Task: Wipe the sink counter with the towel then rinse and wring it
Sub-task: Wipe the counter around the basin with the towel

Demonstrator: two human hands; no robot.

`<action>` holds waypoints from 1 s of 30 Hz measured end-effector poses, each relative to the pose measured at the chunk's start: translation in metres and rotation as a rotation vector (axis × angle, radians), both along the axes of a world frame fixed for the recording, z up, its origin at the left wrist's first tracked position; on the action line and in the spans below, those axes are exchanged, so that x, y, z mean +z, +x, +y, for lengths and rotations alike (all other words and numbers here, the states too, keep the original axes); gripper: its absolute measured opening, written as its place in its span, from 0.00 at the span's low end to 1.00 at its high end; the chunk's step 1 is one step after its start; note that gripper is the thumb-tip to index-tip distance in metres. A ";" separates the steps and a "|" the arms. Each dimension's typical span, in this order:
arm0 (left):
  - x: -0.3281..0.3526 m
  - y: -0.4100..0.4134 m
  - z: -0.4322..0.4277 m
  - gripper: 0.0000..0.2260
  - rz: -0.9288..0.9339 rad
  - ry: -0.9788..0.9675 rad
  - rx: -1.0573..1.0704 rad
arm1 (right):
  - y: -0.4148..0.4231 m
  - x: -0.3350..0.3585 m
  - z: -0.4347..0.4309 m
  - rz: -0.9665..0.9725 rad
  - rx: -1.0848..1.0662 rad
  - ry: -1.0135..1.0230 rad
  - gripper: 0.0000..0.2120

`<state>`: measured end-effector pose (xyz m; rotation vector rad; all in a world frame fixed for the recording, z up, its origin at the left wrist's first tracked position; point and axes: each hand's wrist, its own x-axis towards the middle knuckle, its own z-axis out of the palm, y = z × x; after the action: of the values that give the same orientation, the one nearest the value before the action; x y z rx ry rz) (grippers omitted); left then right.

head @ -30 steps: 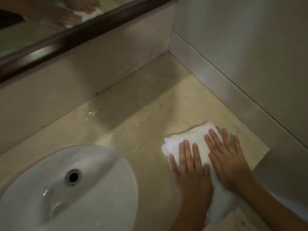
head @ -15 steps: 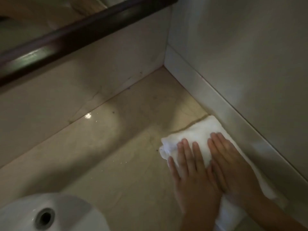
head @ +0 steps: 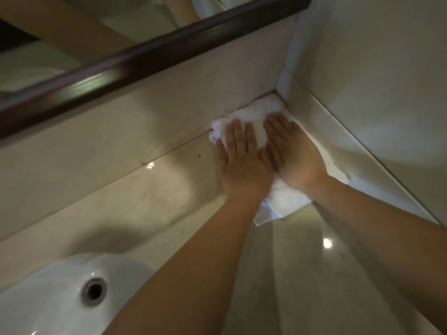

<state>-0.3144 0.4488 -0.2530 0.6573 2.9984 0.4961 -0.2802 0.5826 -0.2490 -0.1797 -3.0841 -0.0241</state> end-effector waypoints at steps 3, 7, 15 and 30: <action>-0.001 0.010 -0.023 0.28 -0.015 0.011 -0.002 | 0.011 0.007 -0.027 -0.029 -0.030 -0.014 0.31; -0.001 0.029 -0.083 0.26 0.071 0.006 0.090 | 0.024 0.015 -0.085 -0.021 0.056 -0.117 0.30; 0.013 0.041 -0.246 0.30 -0.075 -0.242 0.251 | 0.013 0.022 -0.246 -0.027 0.226 -0.201 0.30; -0.001 -0.013 -0.027 0.29 -0.032 -0.034 -0.170 | 0.015 0.015 -0.020 0.029 -0.009 -0.056 0.26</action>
<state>-0.3276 0.4219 -0.2542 0.8831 2.8797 0.4413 -0.2654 0.5628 -0.2343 -0.1944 -3.0572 0.0640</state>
